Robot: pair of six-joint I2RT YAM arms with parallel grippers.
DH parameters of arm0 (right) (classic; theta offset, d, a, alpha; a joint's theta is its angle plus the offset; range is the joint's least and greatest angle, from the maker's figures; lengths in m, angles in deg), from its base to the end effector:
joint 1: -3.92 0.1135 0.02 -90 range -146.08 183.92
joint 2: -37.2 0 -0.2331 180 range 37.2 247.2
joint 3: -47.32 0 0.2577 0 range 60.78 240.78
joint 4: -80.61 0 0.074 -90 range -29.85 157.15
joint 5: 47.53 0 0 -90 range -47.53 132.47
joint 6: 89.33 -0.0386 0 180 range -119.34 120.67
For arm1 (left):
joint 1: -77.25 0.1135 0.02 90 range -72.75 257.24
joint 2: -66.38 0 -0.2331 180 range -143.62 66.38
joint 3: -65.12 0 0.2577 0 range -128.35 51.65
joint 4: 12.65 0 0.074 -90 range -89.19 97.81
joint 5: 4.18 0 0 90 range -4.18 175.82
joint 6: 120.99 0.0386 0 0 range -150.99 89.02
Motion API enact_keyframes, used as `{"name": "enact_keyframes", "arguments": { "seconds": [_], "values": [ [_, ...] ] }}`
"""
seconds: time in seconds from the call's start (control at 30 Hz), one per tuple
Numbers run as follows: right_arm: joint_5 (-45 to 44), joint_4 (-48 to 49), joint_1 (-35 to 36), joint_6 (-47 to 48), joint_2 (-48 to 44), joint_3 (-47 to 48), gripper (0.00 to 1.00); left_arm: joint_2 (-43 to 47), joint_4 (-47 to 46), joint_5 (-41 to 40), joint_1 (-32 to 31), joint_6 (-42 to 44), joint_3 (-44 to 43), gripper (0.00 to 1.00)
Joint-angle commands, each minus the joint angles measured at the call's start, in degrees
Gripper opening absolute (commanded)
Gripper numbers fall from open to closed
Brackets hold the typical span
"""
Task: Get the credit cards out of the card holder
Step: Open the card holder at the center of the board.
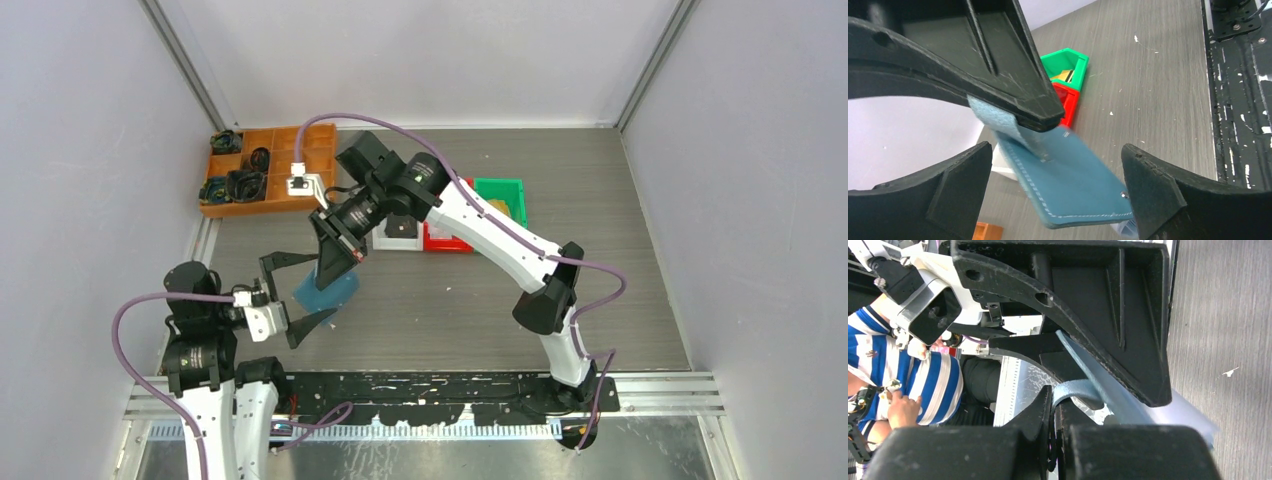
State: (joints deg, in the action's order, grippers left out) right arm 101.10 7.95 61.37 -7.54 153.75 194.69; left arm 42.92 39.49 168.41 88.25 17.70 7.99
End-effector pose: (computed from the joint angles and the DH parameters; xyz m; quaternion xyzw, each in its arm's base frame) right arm 0.1958 0.3681 0.3913 -0.5132 0.6405 0.5685 0.0566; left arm 0.1011 -0.0193 0.3241 0.5620 0.4524 -0.2459 0.6474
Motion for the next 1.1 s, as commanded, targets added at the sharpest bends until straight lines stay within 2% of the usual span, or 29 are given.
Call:
{"name": "enact_keyframes", "arguments": {
  "seconds": [0.0,0.13,0.23,0.47,0.63,0.73,0.77,0.83,0.87,0.93,0.97,1.0,1.07],
  "values": [
    [1.4,2.4,0.6,0.8,-3.1,-0.8,0.01,1.1,-0.8,-0.1,-0.1,4.6,-1.5,1.00],
    [-0.8,5.8,0.5,-2.0,-3.9,-2.4,0.01,2.6,-0.8,1.1,-0.1,-1.7,-2.3,0.99],
    [-3.2,10.1,0.5,-5.0,-5.6,-4.9,0.01,4.2,-0.8,-0.3,-0.1,-7.4,-2.2,0.92],
    [-10.9,27.3,0.5,-11.8,-15.8,-20.5,0.04,5.3,-0.8,-8.2,-0.1,-18.0,-0.5,0.61],
    [-16.6,30.1,0.5,-12.9,-18.8,-23.8,0.01,4.8,-0.9,-10.1,-0.2,-21.6,-0.5,0.43],
    [-18.2,33.3,0.6,-14.9,-20.1,-25.7,0.01,4.7,-0.9,-9.5,-0.2,-22.7,-0.4,0.36],
    [-18.4,34.3,0.7,-15.4,-20.3,-26.1,0.01,4.6,-0.8,-9.0,-0.1,-23.2,-0.4,0.31],
    [-19.0,34.5,0.9,-15.6,-20.6,-26.6,0.03,4.4,-0.9,-8.1,-0.1,-23.7,-0.3,0.10],
    [-19.2,34.5,0.9,-15.8,-20.8,-26.8,0.07,4.4,-0.9,-8.0,-0.1,-23.3,-0.2,0.02],
    [-19.4,34.6,1.0,-16.5,-21.6,-27.6,0.34,4.3,-0.4,-7.5,-0.1,-20.5,-0.1,0.00],
    [-19.4,34.6,0.9,-16.8,-22.3,-28.1,0.52,4.4,1.1,-7.0,-0.1,-16.8,-0.3,0.00],
    [-19.4,34.7,0.8,-17.1,-23.2,-28.7,0.61,4.4,2.7,-6.5,-0.1,-12.4,-0.3,0.00],
    [-19.6,34.8,0.3,-17.4,-25.7,-30.5,0.70,4.5,3.8,-6.4,-0.1,-5.1,0.0,0.00]
  ]
}}
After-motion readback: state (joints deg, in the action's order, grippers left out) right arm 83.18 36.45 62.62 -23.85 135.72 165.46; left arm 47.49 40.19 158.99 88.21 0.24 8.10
